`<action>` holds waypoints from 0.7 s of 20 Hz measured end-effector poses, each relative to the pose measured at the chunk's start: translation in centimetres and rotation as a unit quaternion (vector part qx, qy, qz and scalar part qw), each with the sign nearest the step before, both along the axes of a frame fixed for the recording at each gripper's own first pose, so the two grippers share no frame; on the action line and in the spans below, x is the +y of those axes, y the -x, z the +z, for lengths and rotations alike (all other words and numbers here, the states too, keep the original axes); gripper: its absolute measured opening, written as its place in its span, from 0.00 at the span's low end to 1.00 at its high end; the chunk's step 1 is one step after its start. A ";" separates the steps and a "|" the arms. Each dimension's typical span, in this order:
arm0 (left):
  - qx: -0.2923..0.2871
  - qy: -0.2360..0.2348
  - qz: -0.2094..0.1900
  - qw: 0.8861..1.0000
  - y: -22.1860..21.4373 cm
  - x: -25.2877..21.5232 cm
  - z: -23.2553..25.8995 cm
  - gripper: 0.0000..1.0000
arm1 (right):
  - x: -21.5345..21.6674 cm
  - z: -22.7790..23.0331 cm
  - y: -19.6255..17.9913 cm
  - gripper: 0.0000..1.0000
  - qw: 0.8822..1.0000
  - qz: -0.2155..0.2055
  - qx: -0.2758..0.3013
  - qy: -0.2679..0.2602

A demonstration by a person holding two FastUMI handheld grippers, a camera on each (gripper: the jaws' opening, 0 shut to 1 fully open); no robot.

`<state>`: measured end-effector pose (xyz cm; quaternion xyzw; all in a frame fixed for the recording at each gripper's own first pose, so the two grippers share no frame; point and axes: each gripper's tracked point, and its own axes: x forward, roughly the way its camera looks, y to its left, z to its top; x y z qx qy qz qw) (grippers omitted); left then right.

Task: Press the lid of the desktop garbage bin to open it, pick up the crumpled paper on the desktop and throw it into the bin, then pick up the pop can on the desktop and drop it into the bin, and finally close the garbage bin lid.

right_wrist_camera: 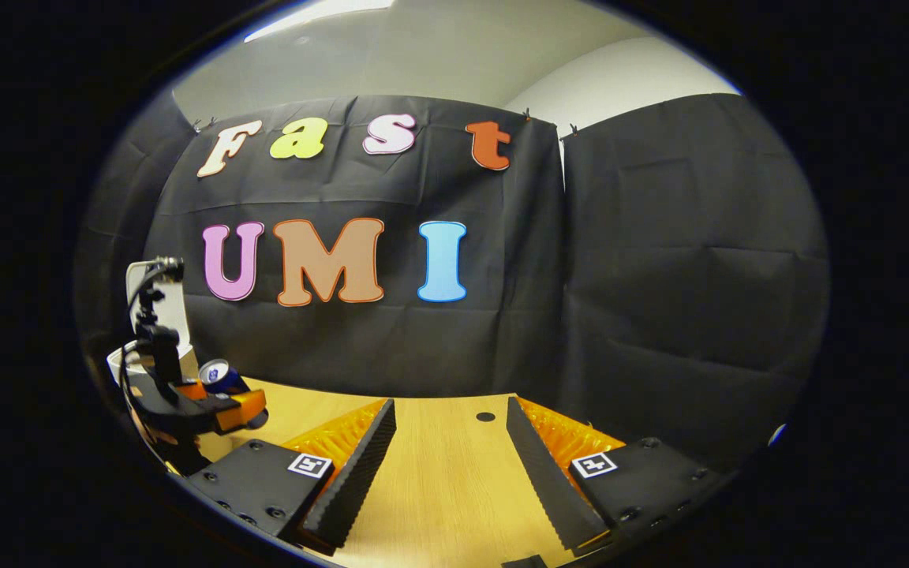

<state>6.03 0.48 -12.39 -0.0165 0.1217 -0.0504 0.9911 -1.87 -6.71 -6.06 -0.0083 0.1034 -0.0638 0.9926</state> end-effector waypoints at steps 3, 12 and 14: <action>-0.034 0.016 -0.003 0.999 -0.1 -0.3 4.0 0.78 | 0.3 0.1 -0.2 0.94 1.000 0.005 -0.005 -0.002; -0.093 0.005 0.062 0.994 0.7 5.4 10.1 0.78 | 1.5 0.2 -1.7 0.96 0.999 0.031 -0.020 -0.028; -0.095 -0.008 0.090 0.991 1.1 7.8 10.3 0.78 | 2.3 0.1 -2.1 0.94 0.999 0.043 -0.019 -0.027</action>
